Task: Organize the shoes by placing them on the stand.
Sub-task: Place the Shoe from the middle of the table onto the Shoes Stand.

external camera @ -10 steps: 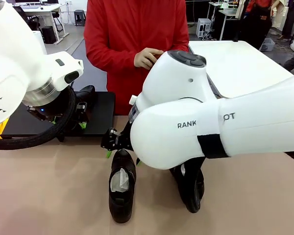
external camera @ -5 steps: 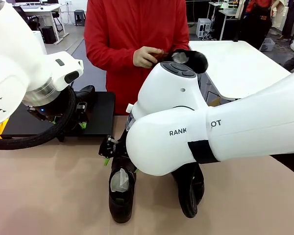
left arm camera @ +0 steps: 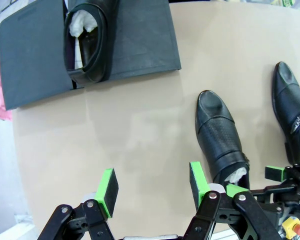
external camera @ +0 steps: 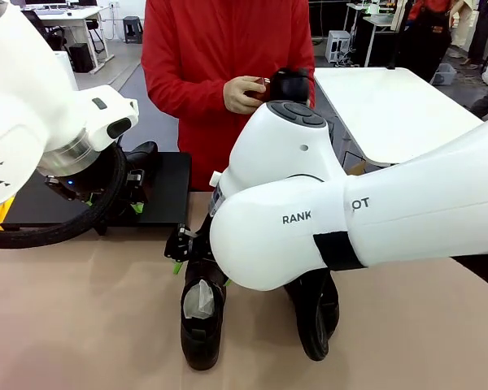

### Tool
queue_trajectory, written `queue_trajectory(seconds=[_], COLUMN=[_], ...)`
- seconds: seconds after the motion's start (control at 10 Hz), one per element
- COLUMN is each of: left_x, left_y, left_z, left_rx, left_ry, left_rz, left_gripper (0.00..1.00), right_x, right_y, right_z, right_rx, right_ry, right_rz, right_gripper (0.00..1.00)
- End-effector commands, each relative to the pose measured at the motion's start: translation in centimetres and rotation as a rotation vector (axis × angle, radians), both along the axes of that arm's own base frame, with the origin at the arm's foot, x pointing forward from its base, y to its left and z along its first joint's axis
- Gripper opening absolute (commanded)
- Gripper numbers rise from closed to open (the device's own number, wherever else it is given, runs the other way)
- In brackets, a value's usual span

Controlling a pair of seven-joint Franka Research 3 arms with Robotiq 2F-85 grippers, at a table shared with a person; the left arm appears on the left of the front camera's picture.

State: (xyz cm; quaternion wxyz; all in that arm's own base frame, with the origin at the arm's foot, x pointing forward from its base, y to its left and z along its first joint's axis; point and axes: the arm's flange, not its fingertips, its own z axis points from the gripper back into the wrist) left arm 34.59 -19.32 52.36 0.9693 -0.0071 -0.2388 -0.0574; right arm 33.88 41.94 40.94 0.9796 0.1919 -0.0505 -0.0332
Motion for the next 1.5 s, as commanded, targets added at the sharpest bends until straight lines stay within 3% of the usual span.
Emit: queue_trajectory(seconds=[0.0,0.4,0.6,0.8,0.9,1.0,1.2,1.4], left_x=[0.1,0.1,0.1,0.1,0.1,0.1,0.1,0.1], left_y=[0.1,0.1,0.1,0.1,0.1,0.1,0.1,0.1], left_z=[0.1,0.1,0.1,0.1,0.1,0.1,0.1,0.1], left_rx=[-0.001,-0.001,-0.001,-0.001,-0.001,-0.001,-0.001,-0.001], left_ry=[-0.001,-0.001,-0.001,-0.001,-0.001,-0.001,-0.001,-0.001], left_rz=[0.004,0.004,0.004,0.004,0.004,0.004,0.004,0.004], left_gripper=[0.74,0.74,0.74,0.74,0.74,0.74,0.74,0.74], right_x=[-1.1,-2.0,-2.3,-1.5,-1.4,-1.9,-1.9,-1.1], right_y=[-2.4,-9.8,-15.4,-21.2,-22.9,-18.9,-18.9,-23.3], right_z=[2.6,8.3,9.9,9.9,9.8,9.9,9.9,9.5], right_rx=[-0.006,-0.057,-0.132,-0.234,-0.234,-0.18,-0.18,-0.322], right_ry=[-0.001,-0.055,-0.041,-0.035,-0.06,-0.016,-0.016,-0.007], right_rz=[0.03,-0.022,0.063,0.096,0.034,0.062,0.062,0.071], right_gripper=[1.0,1.0,1.0,1.0,1.0,1.0,1.0,1.0])
